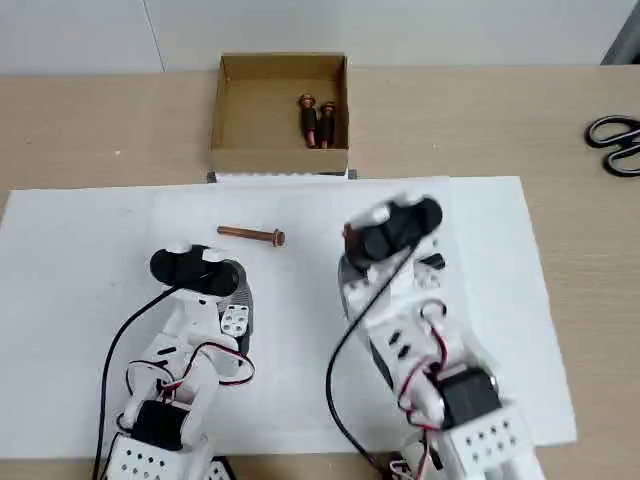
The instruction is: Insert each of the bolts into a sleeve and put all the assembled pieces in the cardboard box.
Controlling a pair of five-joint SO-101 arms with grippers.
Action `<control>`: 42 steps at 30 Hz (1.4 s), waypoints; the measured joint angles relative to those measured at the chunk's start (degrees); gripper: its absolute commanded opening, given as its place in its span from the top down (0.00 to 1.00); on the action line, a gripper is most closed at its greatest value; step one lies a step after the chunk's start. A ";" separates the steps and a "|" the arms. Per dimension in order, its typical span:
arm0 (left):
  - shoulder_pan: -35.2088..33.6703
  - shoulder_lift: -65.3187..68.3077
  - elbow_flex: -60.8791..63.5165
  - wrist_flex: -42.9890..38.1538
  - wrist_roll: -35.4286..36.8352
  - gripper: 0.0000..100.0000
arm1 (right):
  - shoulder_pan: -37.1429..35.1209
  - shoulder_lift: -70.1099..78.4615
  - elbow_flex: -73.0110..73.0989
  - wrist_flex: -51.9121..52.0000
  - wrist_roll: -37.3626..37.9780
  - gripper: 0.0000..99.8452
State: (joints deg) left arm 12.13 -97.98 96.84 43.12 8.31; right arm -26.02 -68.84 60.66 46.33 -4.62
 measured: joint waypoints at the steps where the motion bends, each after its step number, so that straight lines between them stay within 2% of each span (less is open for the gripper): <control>1: 0.00 0.00 0.00 0.00 0.00 0.99 | 0.09 3.25 -2.81 -0.35 0.00 1.00; 28: -1.49 0.00 0.00 0.00 0.00 0.99 | 1.14 97.32 -89.93 -0.97 0.09 1.00; 42: -1.49 0.00 0.00 0.00 0.00 0.99 | 1.49 133.54 -132.22 -0.97 0.09 0.99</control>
State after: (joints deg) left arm 10.64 -97.98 96.84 43.12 8.31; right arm -24.53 64.70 -71.56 45.36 -4.53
